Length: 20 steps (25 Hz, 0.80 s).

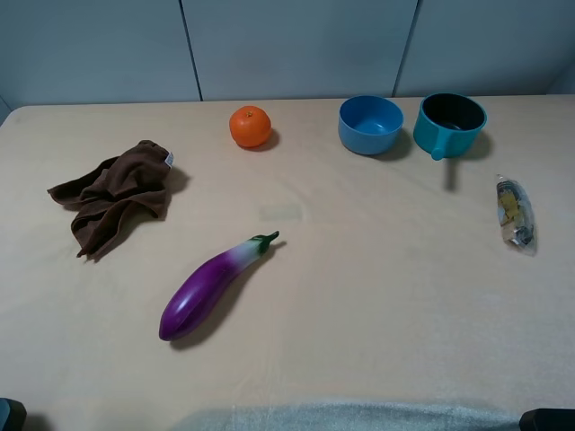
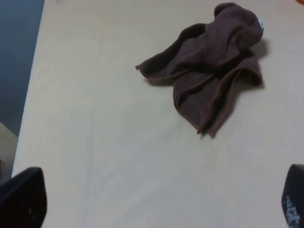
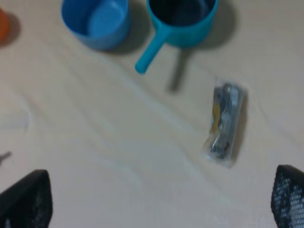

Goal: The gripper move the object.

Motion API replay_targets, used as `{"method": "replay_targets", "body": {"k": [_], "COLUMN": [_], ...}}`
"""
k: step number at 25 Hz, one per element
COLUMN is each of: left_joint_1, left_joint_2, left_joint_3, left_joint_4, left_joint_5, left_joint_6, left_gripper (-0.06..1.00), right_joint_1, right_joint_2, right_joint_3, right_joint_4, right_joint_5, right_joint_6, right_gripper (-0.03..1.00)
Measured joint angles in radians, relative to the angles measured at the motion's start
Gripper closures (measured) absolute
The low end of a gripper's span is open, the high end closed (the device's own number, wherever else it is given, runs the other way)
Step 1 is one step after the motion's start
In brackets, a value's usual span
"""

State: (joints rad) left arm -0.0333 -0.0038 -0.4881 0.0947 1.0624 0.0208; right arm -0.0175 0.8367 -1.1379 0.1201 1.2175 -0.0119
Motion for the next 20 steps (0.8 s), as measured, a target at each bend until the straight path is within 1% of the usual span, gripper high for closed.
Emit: {"method": "replay_targets", "body": {"k": [5, 9, 15, 20], "left_joint_1": [0.000, 0.000, 0.000, 0.000], "left_joint_2": [0.000, 0.000, 0.000, 0.000], "left_joint_3": [0.000, 0.000, 0.000, 0.000], "left_joint_4": [0.000, 0.000, 0.000, 0.000], "left_joint_5": [0.000, 0.000, 0.000, 0.000], "left_joint_6": [0.000, 0.000, 0.000, 0.000], "left_gripper": [-0.05, -0.05, -0.05, -0.05], "right_joint_1": [0.000, 0.000, 0.000, 0.000], "right_joint_2": [-0.124, -0.218, -0.403, -0.563], "right_joint_3": [0.000, 0.028, 0.190, 0.367], "right_joint_4": [-0.001, -0.028, -0.086, -0.099], "right_joint_5": [0.000, 0.000, 0.001, -0.016], "right_joint_6": [0.000, 0.000, 0.000, 0.000], "right_gripper": [0.28, 0.28, 0.28, 0.28]}}
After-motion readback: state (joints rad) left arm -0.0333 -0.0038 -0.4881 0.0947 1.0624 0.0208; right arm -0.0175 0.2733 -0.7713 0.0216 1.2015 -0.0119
